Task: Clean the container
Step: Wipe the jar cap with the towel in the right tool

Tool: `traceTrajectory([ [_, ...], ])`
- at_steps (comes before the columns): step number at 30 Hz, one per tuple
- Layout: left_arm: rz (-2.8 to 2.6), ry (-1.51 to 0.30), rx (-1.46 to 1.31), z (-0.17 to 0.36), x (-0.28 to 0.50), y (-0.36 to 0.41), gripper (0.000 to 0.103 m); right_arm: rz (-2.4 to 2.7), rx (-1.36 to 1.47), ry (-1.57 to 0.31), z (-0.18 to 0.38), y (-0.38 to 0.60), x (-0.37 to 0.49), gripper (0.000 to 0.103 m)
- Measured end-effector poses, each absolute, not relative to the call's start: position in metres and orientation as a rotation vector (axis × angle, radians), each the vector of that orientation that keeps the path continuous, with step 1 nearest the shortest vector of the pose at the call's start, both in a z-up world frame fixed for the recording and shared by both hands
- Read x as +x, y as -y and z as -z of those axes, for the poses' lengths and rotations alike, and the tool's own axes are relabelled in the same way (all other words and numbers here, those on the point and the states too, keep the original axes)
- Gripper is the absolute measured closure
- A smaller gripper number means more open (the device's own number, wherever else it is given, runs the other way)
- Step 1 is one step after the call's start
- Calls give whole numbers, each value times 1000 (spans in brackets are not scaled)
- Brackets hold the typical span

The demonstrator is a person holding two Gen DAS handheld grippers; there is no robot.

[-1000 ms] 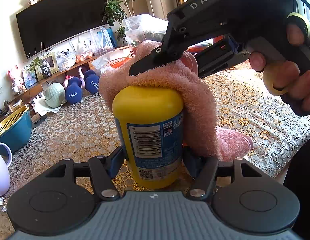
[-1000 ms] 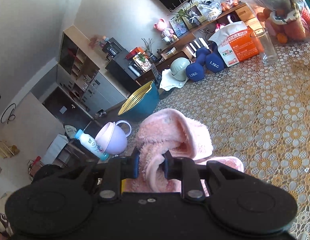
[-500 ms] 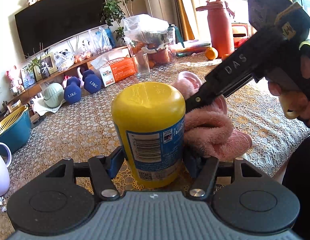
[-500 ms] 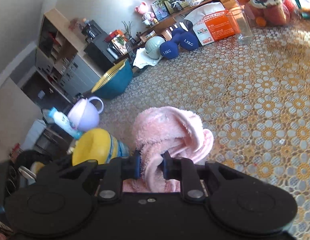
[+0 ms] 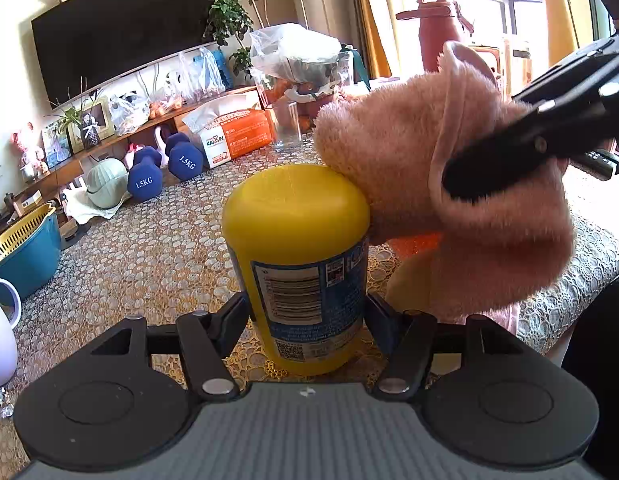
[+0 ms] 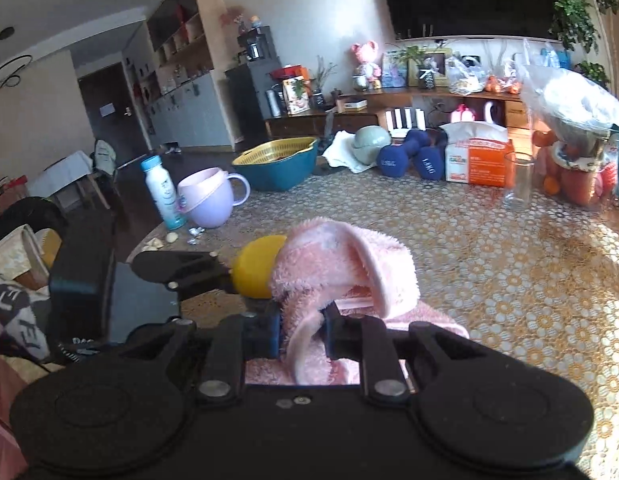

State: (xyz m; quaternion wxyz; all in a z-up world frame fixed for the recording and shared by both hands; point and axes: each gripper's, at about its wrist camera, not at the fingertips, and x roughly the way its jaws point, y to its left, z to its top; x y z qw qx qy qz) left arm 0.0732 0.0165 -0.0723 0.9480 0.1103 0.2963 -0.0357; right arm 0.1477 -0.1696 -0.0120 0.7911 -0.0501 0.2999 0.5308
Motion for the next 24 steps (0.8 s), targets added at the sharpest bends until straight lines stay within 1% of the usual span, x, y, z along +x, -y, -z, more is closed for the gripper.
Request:
traceTrajectory([
  [5,70,-607,221,72,74,-17,40,-1141,-157,-684,25,148,148,85],
  [19,80,-605,209,72,76,-19,40,-1106,-22,-831,61,130,207,86],
  [24,81,-604,213,72,77,-18,40,-1089,-115,-836,67,126,203,86],
])
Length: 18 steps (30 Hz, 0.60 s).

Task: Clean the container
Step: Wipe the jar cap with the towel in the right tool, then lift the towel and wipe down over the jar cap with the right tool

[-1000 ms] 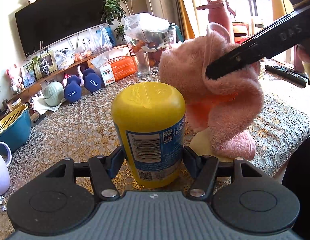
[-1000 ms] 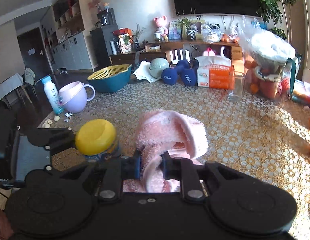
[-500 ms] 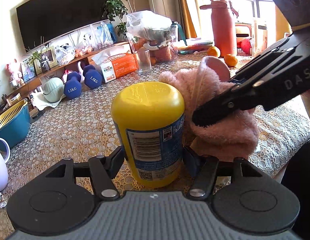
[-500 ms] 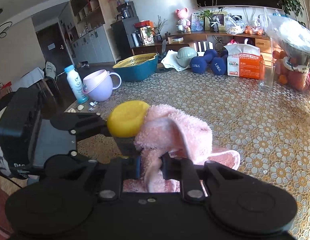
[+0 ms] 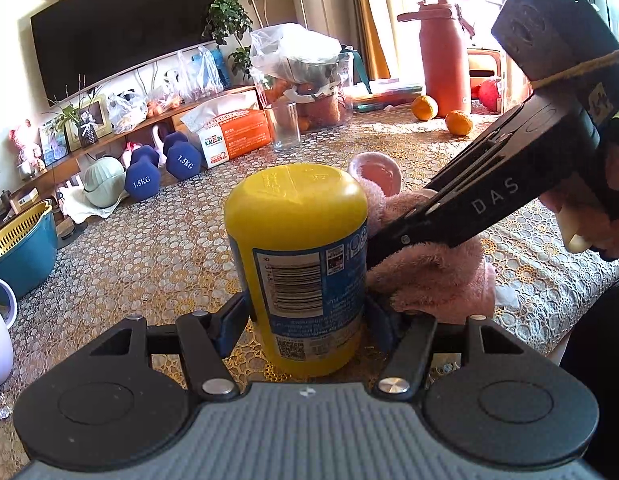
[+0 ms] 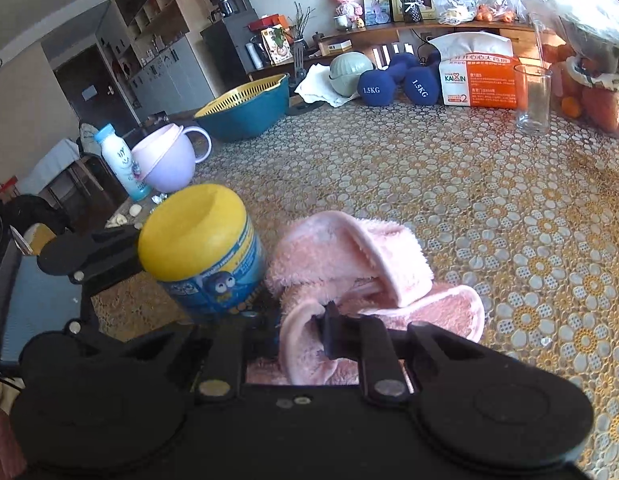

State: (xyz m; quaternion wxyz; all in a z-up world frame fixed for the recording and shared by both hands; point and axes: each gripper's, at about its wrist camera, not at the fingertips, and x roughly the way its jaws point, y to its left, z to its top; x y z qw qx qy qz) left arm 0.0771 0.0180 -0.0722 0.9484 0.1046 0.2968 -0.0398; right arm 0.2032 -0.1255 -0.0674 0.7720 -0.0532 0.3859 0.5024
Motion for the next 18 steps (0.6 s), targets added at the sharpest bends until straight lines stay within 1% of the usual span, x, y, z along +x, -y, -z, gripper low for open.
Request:
traceTrajectory([
  [6,76,-598,261,72,80,-10,40,-934,-245,-673,35,153,184,86],
  [10,74,-596,298,71,87,-3,40,-921,-196,-569,0,178,174,86],
  [13,75,-594,324,71,94,2,40,-978,-194,-500,-23,180,160,86],
  [15,76,-592,335,72,99,5,40,-1021,-232,-478,-28,170,152,86],
  [18,76,-590,346,74,105,8,40,-1056,-308,-489,-17,148,146,86],
])
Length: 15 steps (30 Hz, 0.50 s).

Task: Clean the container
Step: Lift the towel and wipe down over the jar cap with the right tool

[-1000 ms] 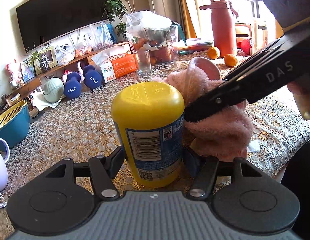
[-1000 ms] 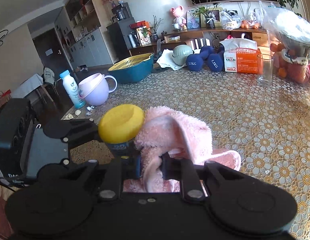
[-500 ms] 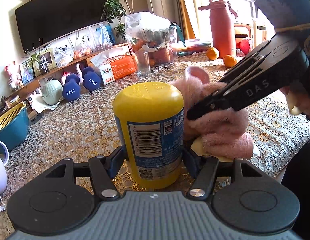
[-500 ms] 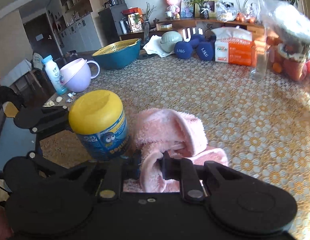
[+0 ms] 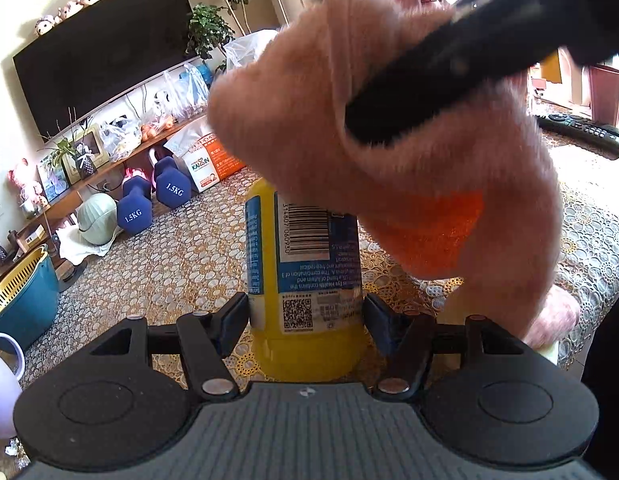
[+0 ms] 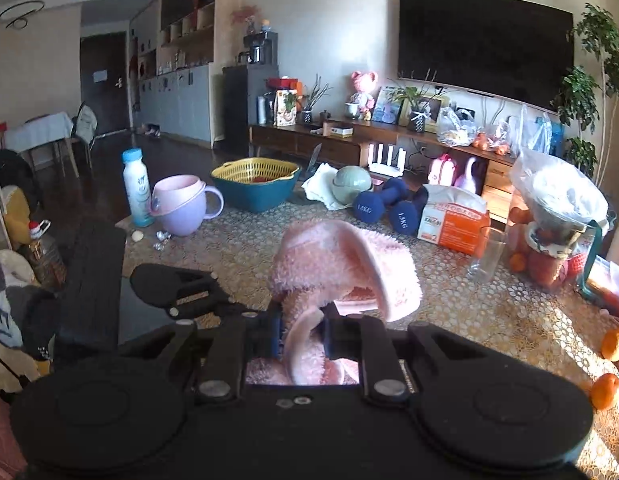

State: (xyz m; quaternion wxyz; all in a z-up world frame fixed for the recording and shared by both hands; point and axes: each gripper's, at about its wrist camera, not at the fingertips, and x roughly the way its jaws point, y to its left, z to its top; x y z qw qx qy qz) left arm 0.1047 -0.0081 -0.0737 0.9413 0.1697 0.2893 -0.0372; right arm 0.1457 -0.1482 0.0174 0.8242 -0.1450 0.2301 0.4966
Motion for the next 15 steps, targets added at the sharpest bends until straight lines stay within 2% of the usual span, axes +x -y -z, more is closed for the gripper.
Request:
traceTrajectory([
  [15,110,-583,360,82,116,11,41,-989,-281,-660,33,112,214,86],
])
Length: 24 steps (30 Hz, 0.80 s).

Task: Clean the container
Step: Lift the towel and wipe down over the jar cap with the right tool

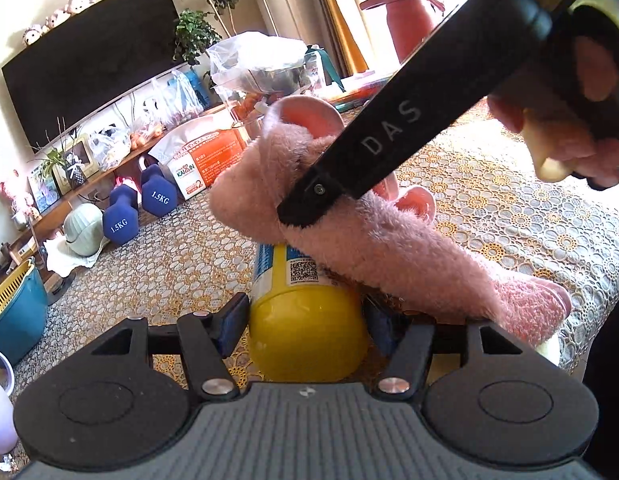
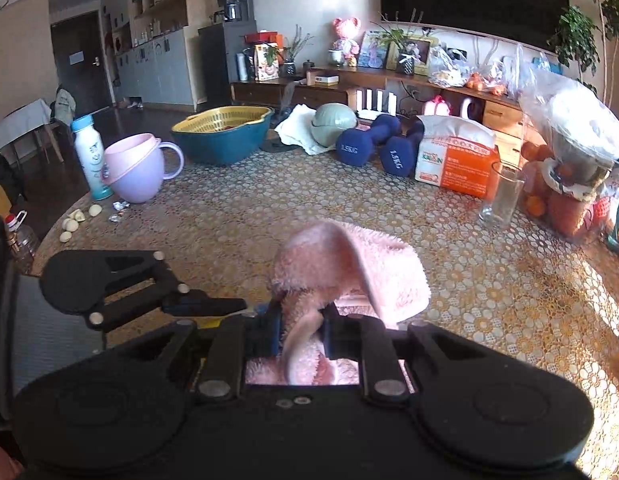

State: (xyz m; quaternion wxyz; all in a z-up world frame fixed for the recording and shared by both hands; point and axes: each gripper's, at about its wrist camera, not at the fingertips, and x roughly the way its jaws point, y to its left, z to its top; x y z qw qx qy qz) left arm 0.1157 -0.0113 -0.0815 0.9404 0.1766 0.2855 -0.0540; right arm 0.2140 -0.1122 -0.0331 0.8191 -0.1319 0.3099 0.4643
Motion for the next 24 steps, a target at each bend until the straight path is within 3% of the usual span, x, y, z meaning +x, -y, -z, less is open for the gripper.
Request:
traceTrajectory([
  [7,117,-579,353,82,116,8,41,-906,-165,-695,47,129,245,84],
  [13,117,-586,341,80,110,7,41,-763,-244,-755,70,149,245,85],
  [24,143,-593,325,76,80,10,41,-899,-212,-546,-10,184,185,85],
])
